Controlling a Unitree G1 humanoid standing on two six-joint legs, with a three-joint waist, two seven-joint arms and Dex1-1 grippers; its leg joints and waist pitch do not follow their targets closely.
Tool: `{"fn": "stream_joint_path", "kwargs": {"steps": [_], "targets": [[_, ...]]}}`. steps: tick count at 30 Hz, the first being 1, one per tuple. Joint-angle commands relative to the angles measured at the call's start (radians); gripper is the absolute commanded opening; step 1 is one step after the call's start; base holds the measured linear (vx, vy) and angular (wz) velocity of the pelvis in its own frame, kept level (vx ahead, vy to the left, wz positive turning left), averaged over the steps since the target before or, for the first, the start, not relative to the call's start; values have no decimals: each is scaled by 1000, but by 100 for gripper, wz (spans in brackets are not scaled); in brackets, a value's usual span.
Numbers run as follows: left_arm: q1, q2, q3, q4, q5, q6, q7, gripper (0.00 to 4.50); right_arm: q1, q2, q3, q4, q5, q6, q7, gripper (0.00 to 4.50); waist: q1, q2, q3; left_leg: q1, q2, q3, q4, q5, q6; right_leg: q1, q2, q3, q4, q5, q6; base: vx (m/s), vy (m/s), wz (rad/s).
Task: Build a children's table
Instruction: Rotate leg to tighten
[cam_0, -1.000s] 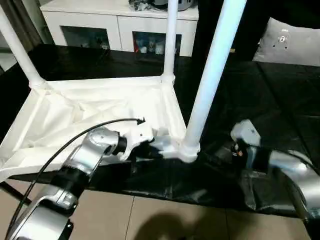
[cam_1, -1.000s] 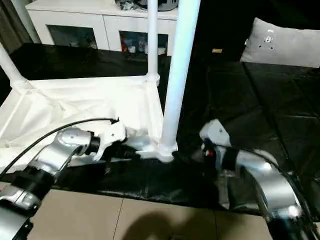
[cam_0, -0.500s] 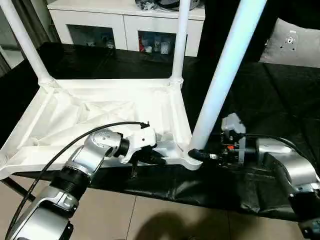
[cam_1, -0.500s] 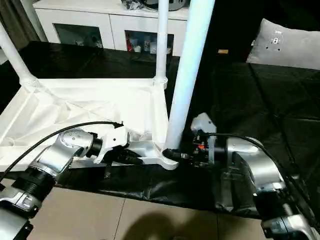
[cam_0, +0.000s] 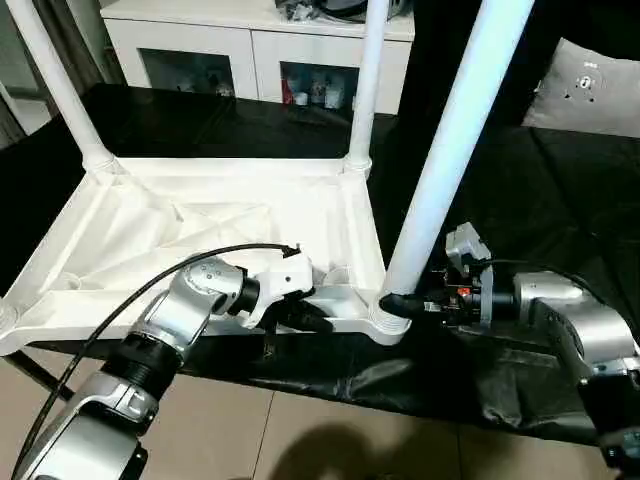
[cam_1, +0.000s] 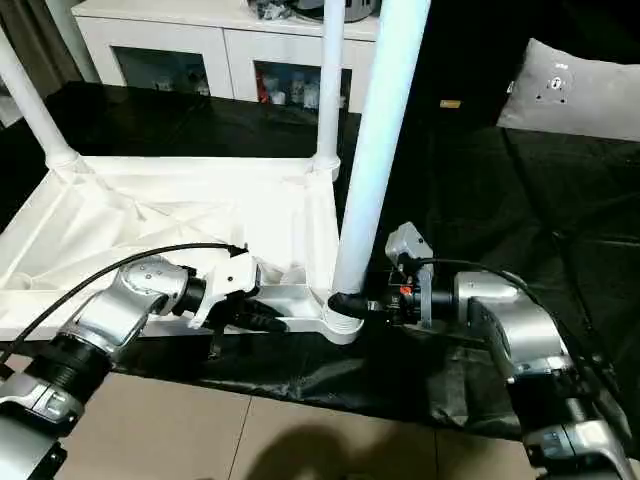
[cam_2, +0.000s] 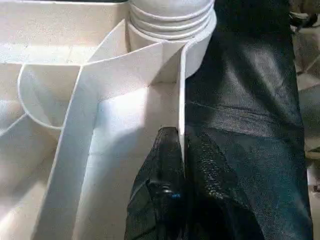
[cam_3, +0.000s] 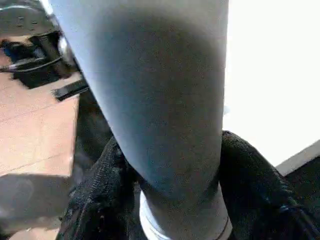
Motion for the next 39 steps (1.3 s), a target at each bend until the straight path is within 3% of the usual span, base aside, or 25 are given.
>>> {"fn": "stream_joint_path", "kwargs": {"steps": [1, 2, 5, 8, 10, 11, 12, 15, 16, 19, 21, 22, 25, 26, 31, 33, 37, 38, 39], "targets": [[15, -37, -22, 14, 6, 39, 57, 0, 2, 39, 47, -12, -27, 32, -65, 201, 4, -16, -52, -28, 24, 10, -72, -67, 52, 65, -59, 30, -73, -229, -231, 0, 0, 0], [1, -71, -10, 21, 11, 80, 114, 0, -17, 95, 29, 8, -54, 61, -184, 200, -4, -13, -49, -27, 21, 9, -75, -102, 33, 62, -57, 31, -81, -322, -199, 0, 0, 0], [-45, -167, 26, 68, 25, 143, 285, 0, -61, 206, -7, 45, -99, 154, -419, 198, -22, -12, -47, -29, 14, 4, -79, -131, -1, 59, -52, 26, -92, -434, -148, 0, 0, 0], [-80, -224, 53, 112, 29, 148, 380, 0, -94, 272, -37, 87, -120, 173, -550, 197, -25, -14, -47, -22, 11, 5, -76, -159, 7, 47, -52, 29, -105, -497, -119, 0, 0, 0], [-97, -252, 62, 130, 28, 148, 412, 0, -112, 303, -50, 119, -122, 148, -593, 197, -21, -12, -49, -22, 11, 4, -76, -161, 20, 46, -55, 30, -107, -503, -113, 0, 0, 0], [-106, -269, 64, 139, 30, 144, 430, 0, -121, 316, -48, 139, -130, 106, -602, 251, -20, -12, -50, -26, 12, 4, -77, -152, 25, 48, -55, 30, -105, -483, -115, 0, 0, 0], [-111, -278, 64, 144, 32, 140, 439, 0, -125, 321, -47, 149, -136, 84, -608, 265, -19, -12, -52, -27, 13, 5, -77, -146, 26, 48, -55, 30, -104, -466, -118, 0, 0, 0], [-122, -292, 62, 163, 58, 121, 461, 0, -125, 342, -75, 143, -132, 72, -609, 271, -14, -12, -55, -29, 18, 5, -77, -106, 35, 54, -54, 32, -89, -322, -166, 0, 0, 0], [-119, -283, 54, 165, 69, 106, 455, 0, -117, 329, -70, 125, -133, 58, -581, 292, -12, -10, -57, -28, 19, 5, -76, -92, 41, 57, -54, 32, -85, -265, -184, 0, 0, 0], [-107, -246, 37, 168, 87, 61, 425, 0, -91, 285, -66, 91, -128, 28, -515, 312, -8, -11, -59, -31, 18, 8, -72, -74, 65, 65, -56, 33, -79, -189, -212, 0, 0, 0], [-100, -212, 21, 179, 93, 6, 379, 0, -79, 240, -78, 84, -106, 10, -456, 332, -6, -12, -59, -32, 18, 8, -72, -68, 75, 66, -58, 33, -80, -182, -220, 0, 0, 0], [-96, -200, 16, 177, 91, -19, 352, 0, -74, 217, -78, 83, -102, -3, -424, 351, -4, -18, -58, -32, 19, 8, -73, -72, 80, 67, -58, 32, -81, -193, -220, 0, 0, 0], [-87, -174, 11, 167, 89, -44, 306, 0, -61, 168, -76, 74, -95, -18, -346, 359, -3, -13, -56, -32, 22, 8, -74, -77, 84, 66, -60, 32, -80, -209, -221, 0, 0, 0], [-82, -160, 5, 163, 89, -76, 275, 0, -54, 145, -78, 69, -91, -27, -304, 371, -5, -23, -56, -33, 22, 9, -74, -82, 84, 66, -59, 31, -82, -227, -216, 0, 0, 0], [-74, -88, -23, 166, 83, -157, 135, 0, -41, 17, -77, 55, -70, -43, -105, 413, 0, -19, -55, -31, 27, 8, -75, -95, 97, 63, -62, 32, -80, -237, -223, 0, 0, 0], [-71, -57, -35, 172, 64, -209, 39, 0, -41, -47, -55, 60, -62, -86, 16, 413, 4, -20, -57, -30, 29, 10, -74, -81, 98, 61, -63, 32, -77, -212, -234, 0, 0, 0], [-70, -42, -35, 173, 53, -226, -13, 0, -47, -73, -46, 71, -47, -100, 92, 376, 12, -21, -64, -31, 31, 13, -65, -12, 127, 61, -62, 30, -59, -67, -276, 0, 0, 0], [-70, -33, -41, 172, 49, -244, -54, 0, -52, -88, -31, 70, -35, -100, 155, 366, 15, -29, -65, -35, 31, 15, -62, 9, 142, 64, -62, 29, -55, -26, -290, 0, 0, 0], [-70, -33, -41, 172, 49, -244, -54, 0, -52, -88, -31, 70, -35, -100, 155, 354, 19, -26, -65, -36, 32, 14, -61, 10, 145, 65, -62, 27, -52, -24, -295, 0, 0, 0]]}}
